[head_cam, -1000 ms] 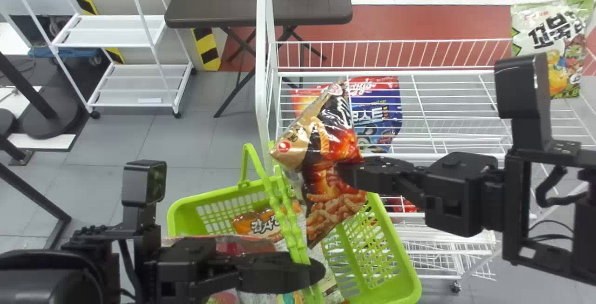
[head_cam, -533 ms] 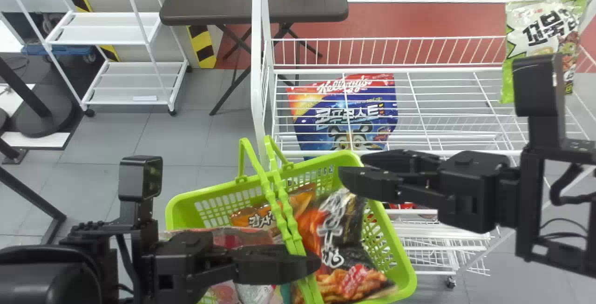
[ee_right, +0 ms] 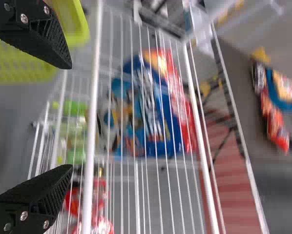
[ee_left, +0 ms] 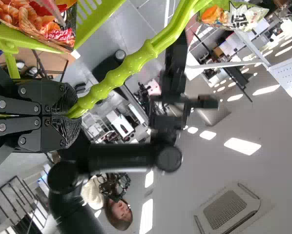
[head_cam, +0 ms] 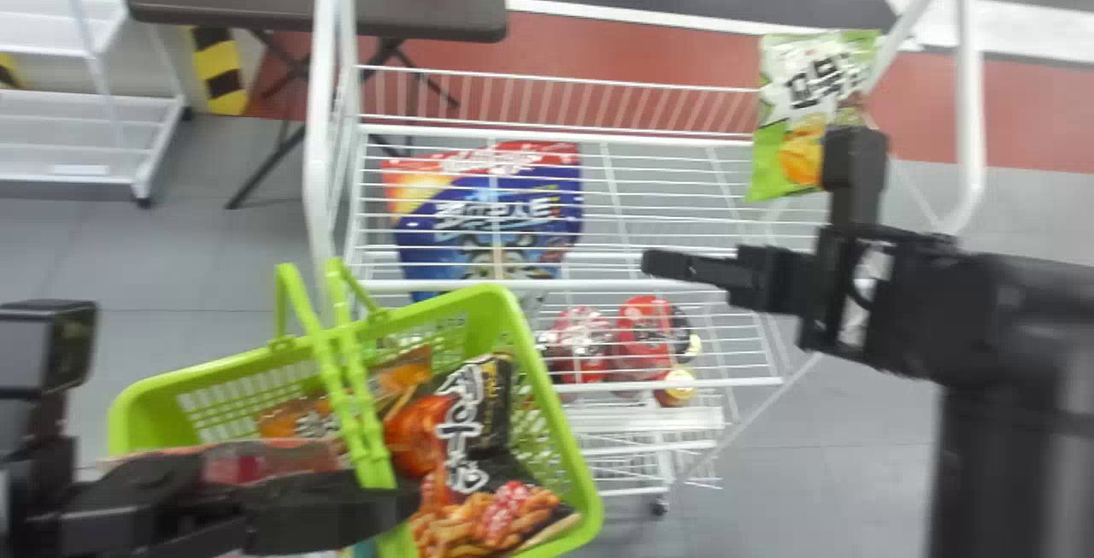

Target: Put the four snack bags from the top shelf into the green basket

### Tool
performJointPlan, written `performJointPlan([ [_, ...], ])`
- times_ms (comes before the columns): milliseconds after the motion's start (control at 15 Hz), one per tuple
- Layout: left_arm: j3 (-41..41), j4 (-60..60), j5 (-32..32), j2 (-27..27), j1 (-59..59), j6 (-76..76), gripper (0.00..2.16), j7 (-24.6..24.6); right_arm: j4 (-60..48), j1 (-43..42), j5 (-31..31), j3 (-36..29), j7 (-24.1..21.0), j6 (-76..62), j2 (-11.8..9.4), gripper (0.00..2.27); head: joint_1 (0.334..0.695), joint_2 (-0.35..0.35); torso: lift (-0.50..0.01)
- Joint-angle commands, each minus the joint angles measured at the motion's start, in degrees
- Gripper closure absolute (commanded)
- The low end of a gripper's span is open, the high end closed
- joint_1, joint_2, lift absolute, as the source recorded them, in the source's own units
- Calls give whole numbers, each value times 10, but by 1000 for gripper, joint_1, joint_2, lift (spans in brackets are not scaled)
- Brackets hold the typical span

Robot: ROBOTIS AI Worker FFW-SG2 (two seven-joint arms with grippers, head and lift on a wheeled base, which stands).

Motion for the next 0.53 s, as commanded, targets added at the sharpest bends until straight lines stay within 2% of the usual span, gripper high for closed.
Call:
performJointPlan([
  [0, 3, 6, 0, 0, 4, -6, 2148, -7, 154, -62, 48, -9, -2, -171, -1, 90, 695, -298, -3],
  [333, 9, 17, 1, 0, 6, -15, 2148, -7, 346, -181, 120, -39, -11, -317, -4, 90, 695, -342, -3],
  [467, 15, 22, 3, 0, 6, -17, 2148, -7, 396, -216, 137, -56, -22, -345, -15, 90, 695, -350, -3],
])
